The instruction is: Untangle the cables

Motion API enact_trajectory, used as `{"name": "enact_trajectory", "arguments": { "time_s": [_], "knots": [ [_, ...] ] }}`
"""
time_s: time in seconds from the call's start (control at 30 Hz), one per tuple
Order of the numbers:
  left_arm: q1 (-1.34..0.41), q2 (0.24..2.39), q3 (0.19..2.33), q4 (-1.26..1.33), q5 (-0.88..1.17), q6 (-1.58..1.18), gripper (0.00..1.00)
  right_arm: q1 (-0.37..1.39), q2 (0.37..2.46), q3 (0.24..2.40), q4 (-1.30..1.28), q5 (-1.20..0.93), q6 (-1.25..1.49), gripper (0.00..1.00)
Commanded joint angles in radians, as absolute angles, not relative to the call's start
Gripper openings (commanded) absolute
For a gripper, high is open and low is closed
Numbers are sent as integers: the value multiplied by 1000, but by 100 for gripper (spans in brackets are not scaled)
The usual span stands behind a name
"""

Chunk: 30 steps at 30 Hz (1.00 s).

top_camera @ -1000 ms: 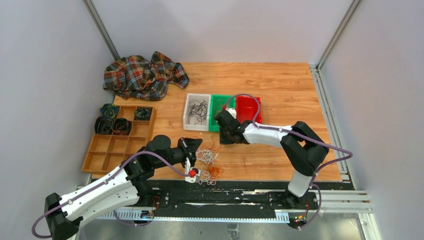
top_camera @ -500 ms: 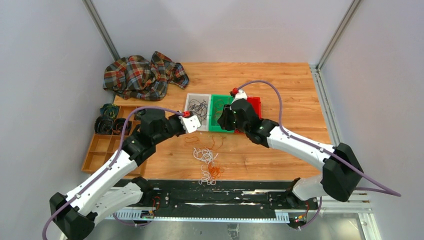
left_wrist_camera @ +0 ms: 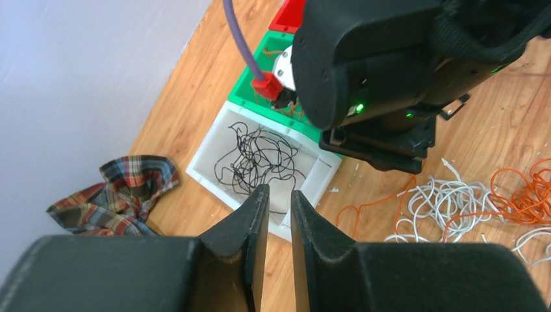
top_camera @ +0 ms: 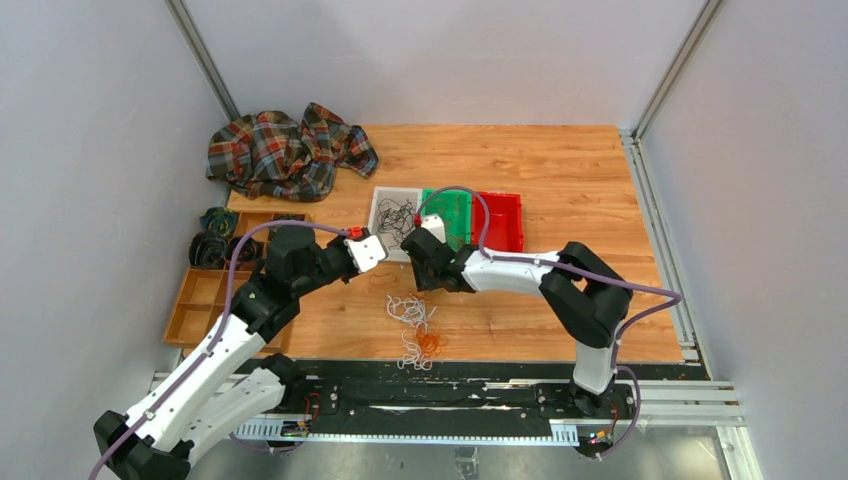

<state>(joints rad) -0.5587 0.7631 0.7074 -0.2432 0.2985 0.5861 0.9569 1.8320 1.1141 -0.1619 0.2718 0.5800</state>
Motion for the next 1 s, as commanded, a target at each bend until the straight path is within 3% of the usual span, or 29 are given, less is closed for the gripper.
{"name": "enact_trajectory", "arguments": {
  "time_s": [0.0,0.23,0.37,0.8,0.97],
  "knots": [
    [-552,731,704,-260,348,611,24,980,1888,1178,-207,389,581,42],
    [-552,730,722,-254,338,619,24,1009,1972,1205,-228,439,599,22],
    [-552,727,733,-259,332,608,24,1018,1968,1188,-199,439,607,1],
    [-552,756,800,-267,335,409,25,1000,1527,1070,44,351,476,1],
    [-551,796,819,-270,369,337,34,997,1417,1057,86,340,418,1]
  ]
}}
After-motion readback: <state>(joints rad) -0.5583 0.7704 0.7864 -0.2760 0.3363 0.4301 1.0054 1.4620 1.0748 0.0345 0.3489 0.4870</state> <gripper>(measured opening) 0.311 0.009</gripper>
